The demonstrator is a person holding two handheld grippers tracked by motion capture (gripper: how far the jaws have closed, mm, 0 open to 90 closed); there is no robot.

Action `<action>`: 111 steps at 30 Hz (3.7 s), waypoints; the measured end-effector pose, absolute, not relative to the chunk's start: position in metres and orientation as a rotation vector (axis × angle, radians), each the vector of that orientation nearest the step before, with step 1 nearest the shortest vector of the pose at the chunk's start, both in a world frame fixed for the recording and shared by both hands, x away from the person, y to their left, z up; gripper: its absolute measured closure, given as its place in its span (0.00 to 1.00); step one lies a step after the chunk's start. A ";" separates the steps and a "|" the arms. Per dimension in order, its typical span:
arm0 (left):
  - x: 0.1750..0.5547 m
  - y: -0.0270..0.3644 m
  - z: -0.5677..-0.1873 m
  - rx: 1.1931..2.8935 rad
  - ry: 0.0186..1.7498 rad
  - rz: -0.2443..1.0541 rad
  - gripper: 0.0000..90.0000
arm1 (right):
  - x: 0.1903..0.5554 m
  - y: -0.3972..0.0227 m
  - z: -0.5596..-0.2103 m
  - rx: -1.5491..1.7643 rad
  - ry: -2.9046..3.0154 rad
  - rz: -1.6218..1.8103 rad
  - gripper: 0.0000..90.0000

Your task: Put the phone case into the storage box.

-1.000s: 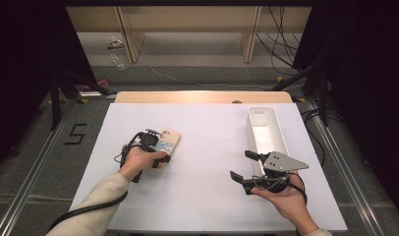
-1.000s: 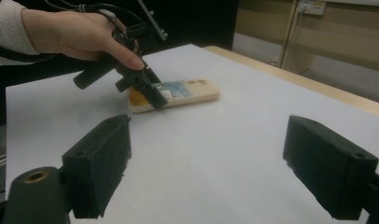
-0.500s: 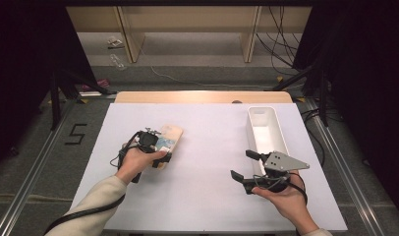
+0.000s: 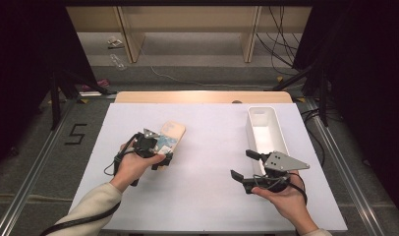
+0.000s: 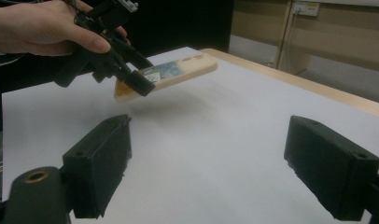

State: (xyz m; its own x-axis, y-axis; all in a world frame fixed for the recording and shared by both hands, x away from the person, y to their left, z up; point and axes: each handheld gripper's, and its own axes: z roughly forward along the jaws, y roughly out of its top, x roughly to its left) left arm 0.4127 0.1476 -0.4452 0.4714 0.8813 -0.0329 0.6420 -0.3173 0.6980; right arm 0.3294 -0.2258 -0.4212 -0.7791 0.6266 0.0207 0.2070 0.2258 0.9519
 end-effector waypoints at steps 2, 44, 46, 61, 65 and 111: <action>0.408 0.148 -0.443 2.052 1.241 0.489 0.12 | 0.329 -0.226 -0.421 0.772 2.137 1.572 0.17; 0.367 0.144 -0.432 2.016 1.037 0.553 0.12 | 0.330 -0.221 -0.420 0.781 2.129 1.577 0.16; 0.366 0.144 -0.432 2.016 1.032 0.554 0.12 | 0.330 -0.221 -0.420 0.782 2.127 1.576 0.16; 0.357 0.135 -0.430 2.024 0.974 0.548 0.12 | 0.332 -0.210 -0.419 0.760 2.142 1.575 0.09; 0.355 0.133 -0.430 2.025 0.965 0.550 0.12 | 0.332 -0.208 -0.418 0.758 2.144 1.579 0.08; 0.341 0.114 -0.431 2.050 0.872 0.521 0.12 | 0.345 -0.188 -0.414 0.762 2.140 1.618 0.09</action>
State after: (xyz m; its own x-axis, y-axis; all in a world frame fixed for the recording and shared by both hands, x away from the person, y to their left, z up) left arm 0.3411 0.1142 -0.4306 0.6735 0.7374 0.0513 0.3940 -0.4168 0.8192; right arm 0.3446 -0.1881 -0.4145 -0.7939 0.6067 0.0421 0.2058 0.2028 0.9574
